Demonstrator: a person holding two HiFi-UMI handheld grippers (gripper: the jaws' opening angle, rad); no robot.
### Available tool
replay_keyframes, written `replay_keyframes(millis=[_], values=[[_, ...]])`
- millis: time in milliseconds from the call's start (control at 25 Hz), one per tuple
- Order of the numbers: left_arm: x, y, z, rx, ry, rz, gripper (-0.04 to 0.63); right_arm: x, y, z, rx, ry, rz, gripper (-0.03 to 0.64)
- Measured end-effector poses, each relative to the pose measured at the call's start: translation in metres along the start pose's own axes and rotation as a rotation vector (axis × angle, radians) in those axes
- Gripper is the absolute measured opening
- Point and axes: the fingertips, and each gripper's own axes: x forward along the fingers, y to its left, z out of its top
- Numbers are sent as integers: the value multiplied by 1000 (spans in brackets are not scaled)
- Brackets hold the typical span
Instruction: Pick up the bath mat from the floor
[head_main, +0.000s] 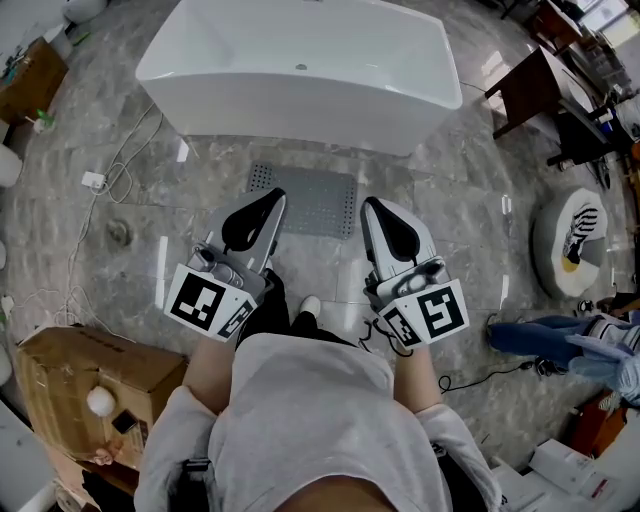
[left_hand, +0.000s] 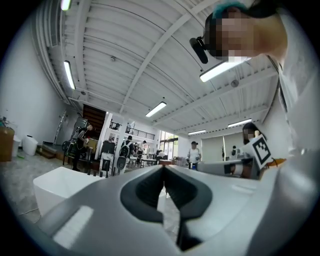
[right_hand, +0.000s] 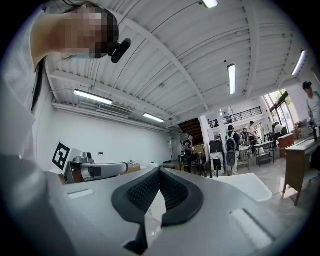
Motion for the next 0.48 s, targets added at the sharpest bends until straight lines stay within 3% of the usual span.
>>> replay_keyframes(millis=[480], values=[[38, 61, 0, 22, 45, -86, 0, 62, -19, 4, -4, 10, -96, 0]])
